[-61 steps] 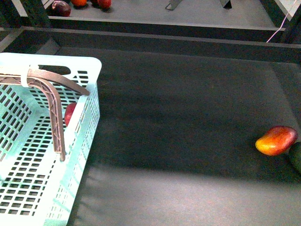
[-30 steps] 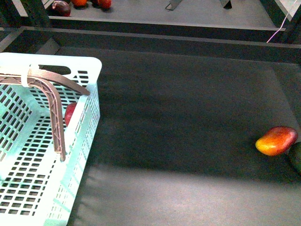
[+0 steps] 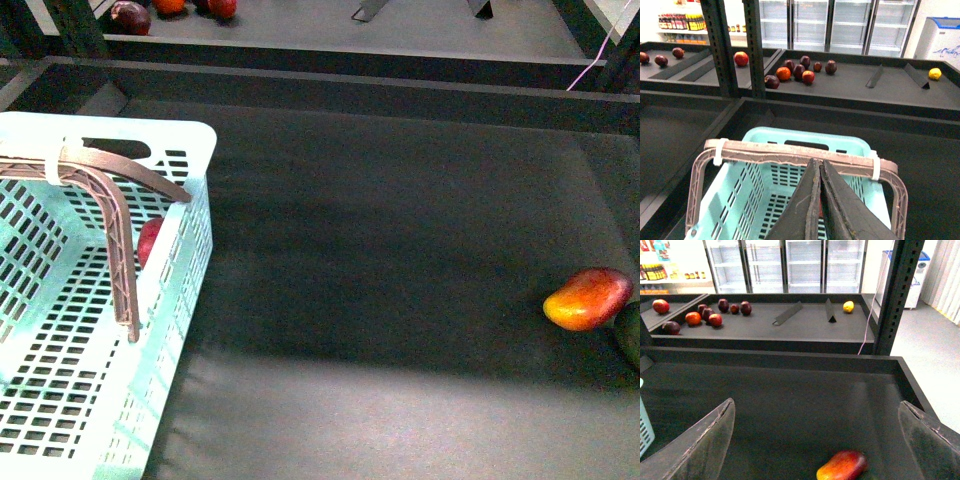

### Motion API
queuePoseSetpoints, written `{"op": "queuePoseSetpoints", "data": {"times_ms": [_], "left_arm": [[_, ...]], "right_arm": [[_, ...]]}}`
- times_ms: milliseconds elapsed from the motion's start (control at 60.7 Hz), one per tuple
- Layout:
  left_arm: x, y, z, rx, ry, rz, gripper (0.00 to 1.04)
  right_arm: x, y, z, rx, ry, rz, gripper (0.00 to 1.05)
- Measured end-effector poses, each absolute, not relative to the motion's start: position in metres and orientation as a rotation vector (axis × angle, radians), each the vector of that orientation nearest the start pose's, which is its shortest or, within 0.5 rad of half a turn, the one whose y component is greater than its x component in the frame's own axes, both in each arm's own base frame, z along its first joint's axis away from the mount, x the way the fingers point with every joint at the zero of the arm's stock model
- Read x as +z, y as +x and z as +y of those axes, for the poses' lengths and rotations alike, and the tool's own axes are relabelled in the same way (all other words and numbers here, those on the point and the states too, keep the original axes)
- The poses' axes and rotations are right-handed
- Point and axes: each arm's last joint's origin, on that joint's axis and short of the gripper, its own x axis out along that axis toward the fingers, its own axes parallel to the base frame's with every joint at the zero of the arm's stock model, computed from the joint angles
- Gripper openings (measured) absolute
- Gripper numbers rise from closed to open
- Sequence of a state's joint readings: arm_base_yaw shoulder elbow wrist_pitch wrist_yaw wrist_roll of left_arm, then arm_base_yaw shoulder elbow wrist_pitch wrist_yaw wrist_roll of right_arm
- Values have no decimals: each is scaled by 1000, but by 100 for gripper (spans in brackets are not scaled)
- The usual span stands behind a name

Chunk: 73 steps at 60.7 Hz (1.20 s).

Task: Pick apple with right arm and hold basket with left

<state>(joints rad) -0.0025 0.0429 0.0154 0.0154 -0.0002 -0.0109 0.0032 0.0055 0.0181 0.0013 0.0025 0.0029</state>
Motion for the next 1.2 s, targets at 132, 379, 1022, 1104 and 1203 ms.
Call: {"op": "queuePoseSetpoints", "data": {"times_ms": [132, 379, 1022, 1104, 1203], "left_arm": [[168, 97, 0, -2, -11, -10, 3], [168, 97, 0, -2, -11, -10, 3], [168, 97, 0, -2, -11, -10, 45], [168, 97, 0, -2, -11, -10, 59], [168, 97, 0, -2, -11, -10, 79]], "right_arm": [[169, 97, 0, 1, 3, -14, 96], [169, 97, 0, 1, 3, -14, 96], [169, 97, 0, 1, 3, -14, 96], [169, 97, 0, 1, 3, -14, 96], [169, 97, 0, 1, 3, -14, 96]]}}
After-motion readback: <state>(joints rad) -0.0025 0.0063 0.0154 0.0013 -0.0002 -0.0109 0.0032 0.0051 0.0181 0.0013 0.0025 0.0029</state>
